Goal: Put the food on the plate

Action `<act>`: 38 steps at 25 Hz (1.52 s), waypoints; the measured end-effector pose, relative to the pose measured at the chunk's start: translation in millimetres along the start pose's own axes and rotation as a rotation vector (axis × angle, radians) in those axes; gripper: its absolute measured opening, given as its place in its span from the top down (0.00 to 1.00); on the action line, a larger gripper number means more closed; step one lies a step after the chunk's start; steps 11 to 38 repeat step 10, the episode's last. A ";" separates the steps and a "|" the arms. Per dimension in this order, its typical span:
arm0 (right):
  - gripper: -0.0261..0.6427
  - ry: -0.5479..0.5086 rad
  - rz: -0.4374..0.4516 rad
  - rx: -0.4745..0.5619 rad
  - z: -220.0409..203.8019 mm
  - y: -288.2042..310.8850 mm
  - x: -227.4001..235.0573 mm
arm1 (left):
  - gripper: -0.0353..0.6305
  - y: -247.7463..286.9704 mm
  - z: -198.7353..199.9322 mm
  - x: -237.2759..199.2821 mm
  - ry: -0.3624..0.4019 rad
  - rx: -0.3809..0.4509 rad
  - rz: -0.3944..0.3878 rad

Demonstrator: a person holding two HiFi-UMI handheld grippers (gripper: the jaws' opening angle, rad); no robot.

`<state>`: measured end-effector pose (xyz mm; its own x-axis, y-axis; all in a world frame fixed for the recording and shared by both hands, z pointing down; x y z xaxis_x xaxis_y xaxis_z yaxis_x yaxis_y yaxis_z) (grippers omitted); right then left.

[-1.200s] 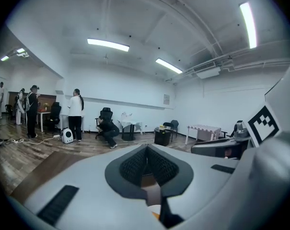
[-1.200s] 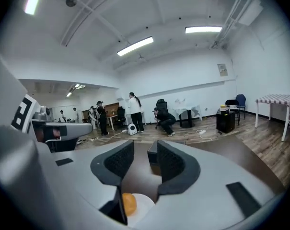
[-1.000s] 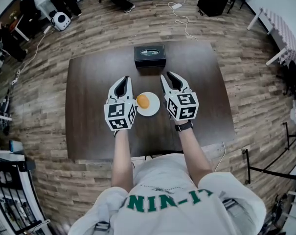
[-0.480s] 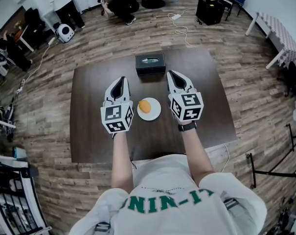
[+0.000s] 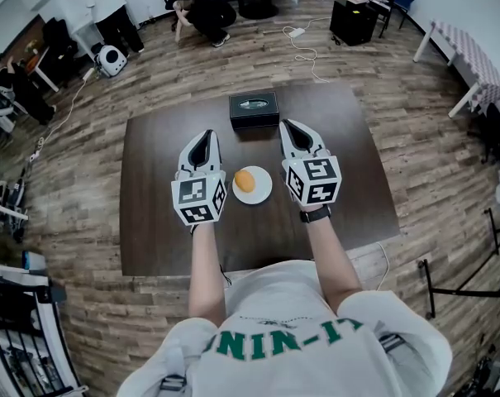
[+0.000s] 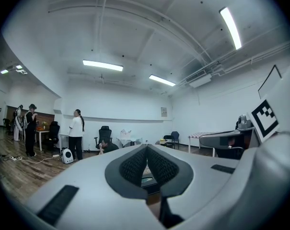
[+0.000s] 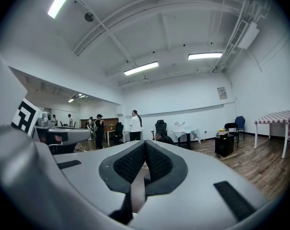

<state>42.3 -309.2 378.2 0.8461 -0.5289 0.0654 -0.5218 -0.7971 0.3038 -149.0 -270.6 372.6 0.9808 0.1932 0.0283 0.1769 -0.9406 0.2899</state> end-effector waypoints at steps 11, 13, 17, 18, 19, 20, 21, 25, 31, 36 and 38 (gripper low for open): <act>0.94 -0.005 0.005 -0.006 -0.7 6.6 -11.2 | 0.92 -0.8 -4.5 -5.7 0.004 -0.003 -0.007; 0.94 -0.005 0.005 -0.006 -0.7 6.6 -11.2 | 0.92 -0.8 -4.5 -5.7 0.004 -0.003 -0.007; 0.94 -0.005 0.005 -0.006 -0.7 6.6 -11.2 | 0.92 -0.8 -4.5 -5.7 0.004 -0.003 -0.007; 0.94 -0.005 0.005 -0.006 -0.7 6.6 -11.2 | 0.92 -0.8 -4.5 -5.7 0.004 -0.003 -0.007; 0.94 -0.005 0.005 -0.006 -0.7 6.6 -11.2 | 0.92 -0.8 -4.5 -5.7 0.004 -0.003 -0.007; 0.94 -0.005 0.005 -0.006 -0.7 6.6 -11.2 | 0.92 -0.8 -4.5 -5.7 0.004 -0.003 -0.007; 0.94 -0.005 0.005 -0.006 -0.7 6.6 -11.2 | 0.92 -0.8 -4.5 -5.7 0.004 -0.003 -0.007; 0.94 -0.005 0.005 -0.006 -0.7 6.6 -11.2 | 0.92 -0.8 -4.5 -5.7 0.004 -0.003 -0.007; 0.94 -0.005 0.005 -0.006 -0.7 6.6 -11.2 | 0.92 -0.8 -4.5 -5.7 0.004 -0.003 -0.007; 0.94 -0.005 0.005 -0.006 -0.7 6.6 -11.2 | 0.92 -0.8 -4.5 -5.7 0.004 -0.003 -0.007; 0.94 -0.005 0.005 -0.006 -0.7 6.6 -11.2 | 0.92 -0.8 -4.5 -5.7 0.004 -0.003 -0.007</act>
Point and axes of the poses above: the fingertips, and each gripper's own axes: y forward along the fingers, x to its right, z out of its top, the point moved 4 cm from there along -y, backward along the fingers, and after that the axes turned 14 degrees about -x, right-handed, at the moved point
